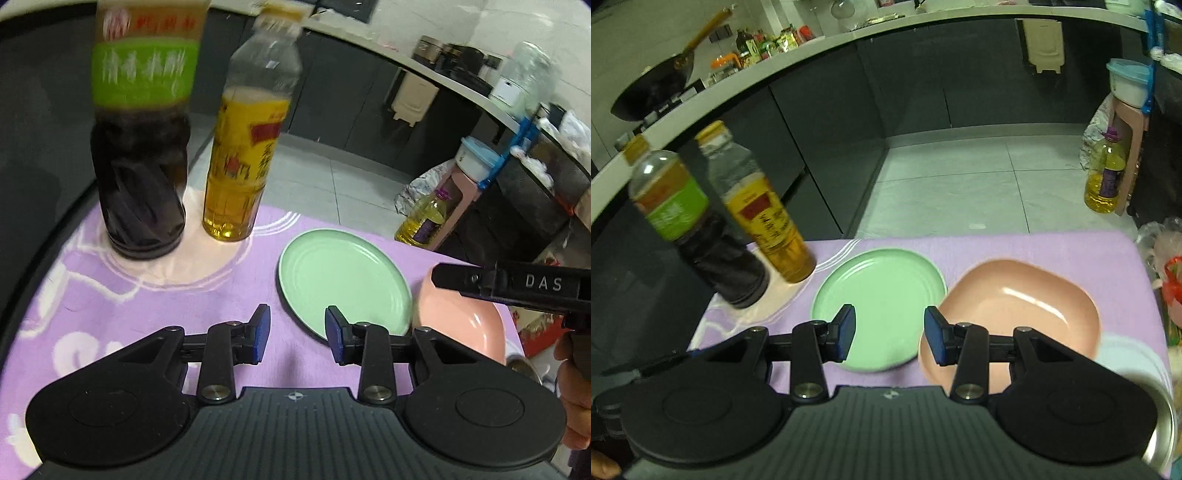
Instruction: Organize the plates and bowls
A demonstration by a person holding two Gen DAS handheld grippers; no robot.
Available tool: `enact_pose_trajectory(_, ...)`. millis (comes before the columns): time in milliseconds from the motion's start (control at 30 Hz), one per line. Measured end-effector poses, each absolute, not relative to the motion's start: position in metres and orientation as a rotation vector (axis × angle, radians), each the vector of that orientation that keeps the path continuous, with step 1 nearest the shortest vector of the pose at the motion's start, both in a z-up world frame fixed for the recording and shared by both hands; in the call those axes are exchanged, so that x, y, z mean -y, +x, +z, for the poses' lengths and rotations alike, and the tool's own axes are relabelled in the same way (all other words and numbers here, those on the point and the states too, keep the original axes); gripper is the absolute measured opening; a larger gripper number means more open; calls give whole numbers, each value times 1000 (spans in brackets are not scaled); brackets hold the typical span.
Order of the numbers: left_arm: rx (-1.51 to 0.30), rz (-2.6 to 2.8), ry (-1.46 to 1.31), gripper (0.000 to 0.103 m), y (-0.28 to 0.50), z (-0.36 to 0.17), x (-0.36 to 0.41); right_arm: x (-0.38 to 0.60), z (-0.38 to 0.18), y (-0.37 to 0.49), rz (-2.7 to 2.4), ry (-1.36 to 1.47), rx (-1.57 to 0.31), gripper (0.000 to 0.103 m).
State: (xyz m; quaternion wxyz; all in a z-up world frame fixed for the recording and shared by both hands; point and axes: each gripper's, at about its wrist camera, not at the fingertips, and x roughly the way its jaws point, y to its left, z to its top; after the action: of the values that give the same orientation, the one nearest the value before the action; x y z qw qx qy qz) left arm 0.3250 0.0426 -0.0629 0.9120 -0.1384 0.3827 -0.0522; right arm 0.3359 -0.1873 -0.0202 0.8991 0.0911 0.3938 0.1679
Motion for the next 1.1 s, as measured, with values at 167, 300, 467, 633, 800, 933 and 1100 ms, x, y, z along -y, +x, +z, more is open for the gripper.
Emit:
enact_pose_trajectory(167,-814,-102,-359,31,342,-82,-52,179,-32,362,359,157,-810,37)
enact_pose_trajectory(300,-828,-88,-377,33,351,-91,-54,175,-40,378,344,123,-815,38)
enact_pose_trajectory(467,-843,-98,-411,33,360,-99,-54,174,-54,398,326,120,-854,38)
enact_pose_trajectory(633,-862,-105,-409,34,368,-107,-48,169,-64,412,292,77,-865,38)
enact_pose_trajectory(800,-843,-139,-388,32,367,-108,-42,165,-74,426,262,43,-901,41)
enact_pose_trajectory(933,-847,-156,-373,19,366,-110,-39,157,-79,424,266,-4,-908,40)
enact_pose_trajectory(1100,-799,-98,-293,19,351,-95,-45,148,-76,412,264,-66,-903,21)
